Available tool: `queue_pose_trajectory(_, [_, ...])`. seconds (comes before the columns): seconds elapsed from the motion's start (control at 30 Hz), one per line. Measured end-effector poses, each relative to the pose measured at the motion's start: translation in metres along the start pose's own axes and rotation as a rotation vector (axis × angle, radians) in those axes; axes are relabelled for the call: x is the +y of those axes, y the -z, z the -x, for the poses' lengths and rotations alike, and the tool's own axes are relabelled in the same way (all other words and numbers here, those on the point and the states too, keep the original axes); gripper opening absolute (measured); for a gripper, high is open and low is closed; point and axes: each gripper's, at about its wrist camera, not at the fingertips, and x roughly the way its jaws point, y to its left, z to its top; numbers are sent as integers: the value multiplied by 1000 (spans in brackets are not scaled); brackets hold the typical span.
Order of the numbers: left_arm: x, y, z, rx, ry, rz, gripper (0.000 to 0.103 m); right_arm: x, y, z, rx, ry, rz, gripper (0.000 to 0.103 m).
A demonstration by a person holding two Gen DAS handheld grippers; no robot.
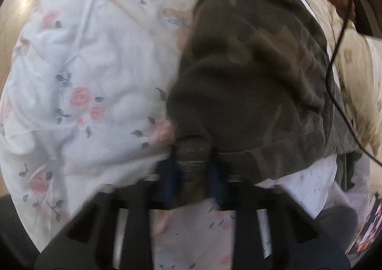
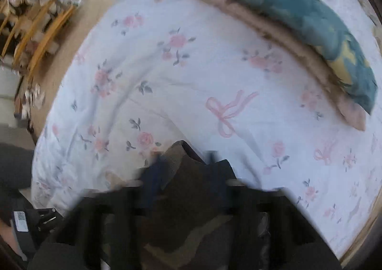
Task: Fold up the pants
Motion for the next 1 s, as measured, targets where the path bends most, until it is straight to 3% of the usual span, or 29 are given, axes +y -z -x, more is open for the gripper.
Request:
queue_pose_trajectory(0.13, [-11, 0, 0, 5, -9, -38, 4, -1, 5, 25, -76, -29, 21, 2])
queue_pose_trajectory(0.23, [-25, 4, 15, -11, 41, -73, 3, -1, 12, 60, -181, -8, 29, 1])
queue_pose_trajectory(0.33, [-40, 11, 19, -23, 24, -128, 3, -14, 8, 64, -213, 39, -15, 1])
queue_pose_trajectory(0.37, [-39, 9, 17, -15, 6, -118, 3, -21, 6, 57, -196, 33, -39, 1])
queue_pose_trajectory(0.47, [-32, 3, 11, 25, -25, -75, 3, -42, -7, 28, -170, 144, -120, 0])
queue_pose_trajectory(0.57, [-21, 5, 7, 14, -88, -63, 9, -61, -15, 28, -215, 87, -221, 0])
queue_pose_trajectory(0.63, [-14, 4, 7, 34, -66, -12, 14, -64, -10, 48, -248, 70, -202, 0])
queue_pose_trajectory(0.7, [-12, 4, 9, 35, -66, 1, 17, -70, 3, 67, -267, 27, -198, 6])
queue_pose_trajectory(0.73, [-11, 4, 9, 36, -65, 5, 17, -75, 15, 77, -264, 6, -202, 14])
queue_pose_trajectory(0.77, [-12, 4, 8, 40, -72, 1, 17, -78, 25, 82, -262, 1, -204, 24])
queue_pose_trajectory(0.8, [-14, 5, 7, 43, -80, -5, 17, -81, 37, 84, -250, 5, -213, 48])
queue_pose_trajectory(0.83, [-13, 5, 7, 42, -85, -9, 17, -83, 51, 82, -232, -2, -230, 59])
queue_pose_trajectory(0.93, [-14, 3, 4, 47, -98, -18, 17, -70, 85, 62, -190, -29, -178, 54])
queue_pose_trajectory(1.0, [-14, 4, -1, 61, -114, -38, 17, -57, 98, 35, -125, 97, -108, 52])
